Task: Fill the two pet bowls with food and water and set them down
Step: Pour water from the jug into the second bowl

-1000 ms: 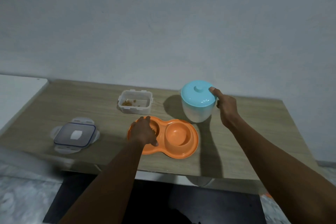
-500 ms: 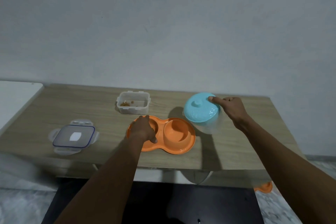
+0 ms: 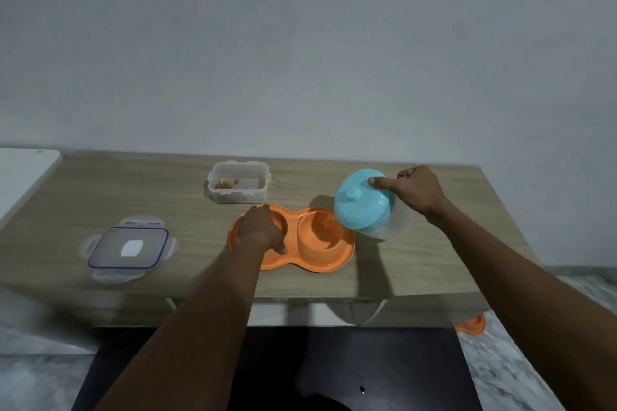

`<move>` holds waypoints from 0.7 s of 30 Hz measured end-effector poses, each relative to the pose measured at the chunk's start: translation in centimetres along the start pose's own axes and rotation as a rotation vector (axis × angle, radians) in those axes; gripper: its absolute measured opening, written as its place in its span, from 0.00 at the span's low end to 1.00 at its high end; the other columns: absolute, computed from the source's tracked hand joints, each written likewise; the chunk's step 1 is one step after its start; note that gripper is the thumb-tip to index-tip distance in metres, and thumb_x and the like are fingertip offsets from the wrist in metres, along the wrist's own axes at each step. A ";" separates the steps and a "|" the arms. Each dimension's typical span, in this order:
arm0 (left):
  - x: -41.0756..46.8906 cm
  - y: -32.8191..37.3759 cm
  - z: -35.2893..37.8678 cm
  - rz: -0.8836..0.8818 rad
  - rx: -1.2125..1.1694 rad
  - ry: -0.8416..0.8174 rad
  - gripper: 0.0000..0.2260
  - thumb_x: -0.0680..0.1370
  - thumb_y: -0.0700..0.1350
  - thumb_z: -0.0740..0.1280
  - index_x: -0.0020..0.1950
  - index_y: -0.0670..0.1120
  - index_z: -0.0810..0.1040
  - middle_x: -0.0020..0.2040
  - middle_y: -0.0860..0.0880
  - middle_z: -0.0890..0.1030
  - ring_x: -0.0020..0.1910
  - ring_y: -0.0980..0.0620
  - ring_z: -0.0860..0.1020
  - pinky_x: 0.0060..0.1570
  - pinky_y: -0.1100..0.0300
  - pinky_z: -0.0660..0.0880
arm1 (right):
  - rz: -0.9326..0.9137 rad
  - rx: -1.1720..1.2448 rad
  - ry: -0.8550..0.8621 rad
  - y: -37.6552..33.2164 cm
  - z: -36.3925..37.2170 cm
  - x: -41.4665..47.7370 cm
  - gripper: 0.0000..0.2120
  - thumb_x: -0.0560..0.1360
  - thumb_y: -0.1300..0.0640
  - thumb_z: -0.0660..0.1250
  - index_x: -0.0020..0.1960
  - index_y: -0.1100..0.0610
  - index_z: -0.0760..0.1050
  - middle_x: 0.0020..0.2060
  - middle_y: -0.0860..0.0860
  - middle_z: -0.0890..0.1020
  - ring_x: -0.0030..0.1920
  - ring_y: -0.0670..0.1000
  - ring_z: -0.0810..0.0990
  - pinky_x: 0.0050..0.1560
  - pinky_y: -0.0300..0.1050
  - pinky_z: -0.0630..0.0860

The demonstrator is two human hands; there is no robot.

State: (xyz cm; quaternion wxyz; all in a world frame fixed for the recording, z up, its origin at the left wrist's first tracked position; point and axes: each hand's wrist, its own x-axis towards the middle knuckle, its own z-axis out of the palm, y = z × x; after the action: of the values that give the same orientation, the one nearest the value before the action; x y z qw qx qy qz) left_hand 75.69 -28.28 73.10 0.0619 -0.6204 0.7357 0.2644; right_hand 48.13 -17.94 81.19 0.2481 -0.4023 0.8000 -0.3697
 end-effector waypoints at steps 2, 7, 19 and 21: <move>-0.1 -0.1 0.0 0.000 0.005 0.003 0.52 0.60 0.49 0.83 0.77 0.45 0.60 0.74 0.44 0.67 0.73 0.41 0.66 0.66 0.48 0.69 | -0.005 -0.016 0.005 -0.1 0.1 -0.1 0.30 0.63 0.42 0.81 0.24 0.53 0.62 0.21 0.47 0.65 0.30 0.51 0.65 0.32 0.46 0.61; -0.2 0.0 0.1 -0.004 -0.005 0.014 0.52 0.60 0.48 0.84 0.77 0.45 0.61 0.74 0.44 0.67 0.73 0.41 0.67 0.66 0.48 0.71 | -0.022 -0.053 0.006 -0.3 0.1 -0.5 0.30 0.63 0.40 0.81 0.24 0.53 0.63 0.25 0.52 0.68 0.31 0.52 0.67 0.34 0.48 0.62; -0.3 0.0 -0.1 -0.008 -0.010 -0.006 0.53 0.60 0.48 0.83 0.78 0.46 0.59 0.75 0.44 0.65 0.74 0.41 0.66 0.67 0.48 0.70 | -0.032 -0.064 0.015 -0.4 -0.4 -1.0 0.29 0.63 0.41 0.81 0.24 0.54 0.64 0.23 0.50 0.68 0.31 0.53 0.68 0.33 0.47 0.62; -0.3 0.0 -0.1 -0.012 -0.024 -0.007 0.53 0.60 0.47 0.83 0.78 0.46 0.58 0.76 0.44 0.64 0.74 0.41 0.65 0.67 0.48 0.70 | -0.028 -0.061 0.018 -0.4 -0.5 -1.0 0.29 0.64 0.41 0.81 0.24 0.54 0.64 0.24 0.51 0.69 0.31 0.53 0.69 0.33 0.47 0.62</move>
State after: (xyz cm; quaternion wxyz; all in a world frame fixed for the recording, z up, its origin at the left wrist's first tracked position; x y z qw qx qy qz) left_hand 75.77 -28.04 73.30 0.0584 -0.6246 0.7287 0.2749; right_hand 48.51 -17.10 81.94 0.2235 -0.4173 0.8074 -0.3522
